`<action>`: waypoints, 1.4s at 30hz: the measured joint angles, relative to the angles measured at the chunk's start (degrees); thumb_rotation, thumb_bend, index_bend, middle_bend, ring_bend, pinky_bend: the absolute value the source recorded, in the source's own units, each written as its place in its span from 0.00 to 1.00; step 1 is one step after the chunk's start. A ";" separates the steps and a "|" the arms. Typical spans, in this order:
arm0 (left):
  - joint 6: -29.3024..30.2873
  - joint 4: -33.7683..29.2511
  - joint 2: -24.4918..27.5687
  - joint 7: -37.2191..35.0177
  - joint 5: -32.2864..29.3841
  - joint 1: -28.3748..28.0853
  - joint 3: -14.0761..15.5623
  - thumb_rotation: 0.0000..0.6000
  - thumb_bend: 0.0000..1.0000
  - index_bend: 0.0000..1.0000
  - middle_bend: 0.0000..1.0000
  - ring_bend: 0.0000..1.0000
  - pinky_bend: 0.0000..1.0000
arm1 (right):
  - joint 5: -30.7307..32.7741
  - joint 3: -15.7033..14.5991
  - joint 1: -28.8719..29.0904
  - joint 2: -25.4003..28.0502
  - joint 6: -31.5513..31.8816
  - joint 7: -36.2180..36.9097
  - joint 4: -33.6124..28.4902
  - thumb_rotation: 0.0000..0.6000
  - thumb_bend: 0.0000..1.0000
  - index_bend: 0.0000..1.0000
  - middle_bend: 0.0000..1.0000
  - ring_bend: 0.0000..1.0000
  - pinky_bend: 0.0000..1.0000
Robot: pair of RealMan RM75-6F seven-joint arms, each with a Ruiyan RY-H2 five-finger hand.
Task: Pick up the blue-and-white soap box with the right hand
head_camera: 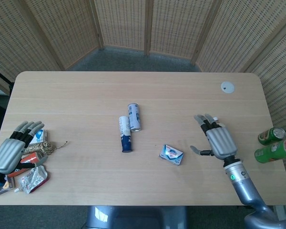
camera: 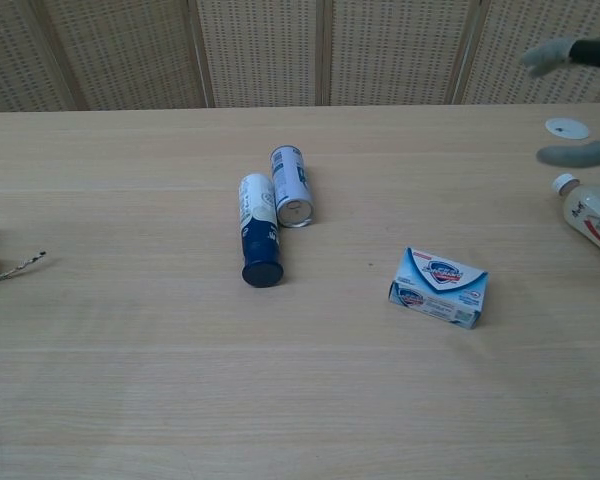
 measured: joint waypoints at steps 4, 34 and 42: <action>-0.50 0.69 -0.40 -0.57 0.37 -0.53 0.08 0.68 0.29 0.00 0.00 0.00 0.00 | 1.37 -1.65 0.82 -3.09 -2.24 -3.57 -0.31 0.59 0.25 0.00 0.00 0.00 0.47; 0.14 3.05 -0.85 -2.79 0.30 -0.59 0.69 0.67 0.29 0.00 0.00 0.00 0.00 | 14.70 -3.05 7.43 -15.31 -6.32 -21.87 3.77 0.50 0.24 0.00 0.00 0.00 0.00; 0.06 3.39 -0.95 -3.19 0.50 -0.96 0.64 0.68 0.29 0.00 0.00 0.00 0.00 | 17.25 -3.62 8.03 -17.56 -6.03 -22.91 5.81 0.50 0.24 0.00 0.00 0.00 0.00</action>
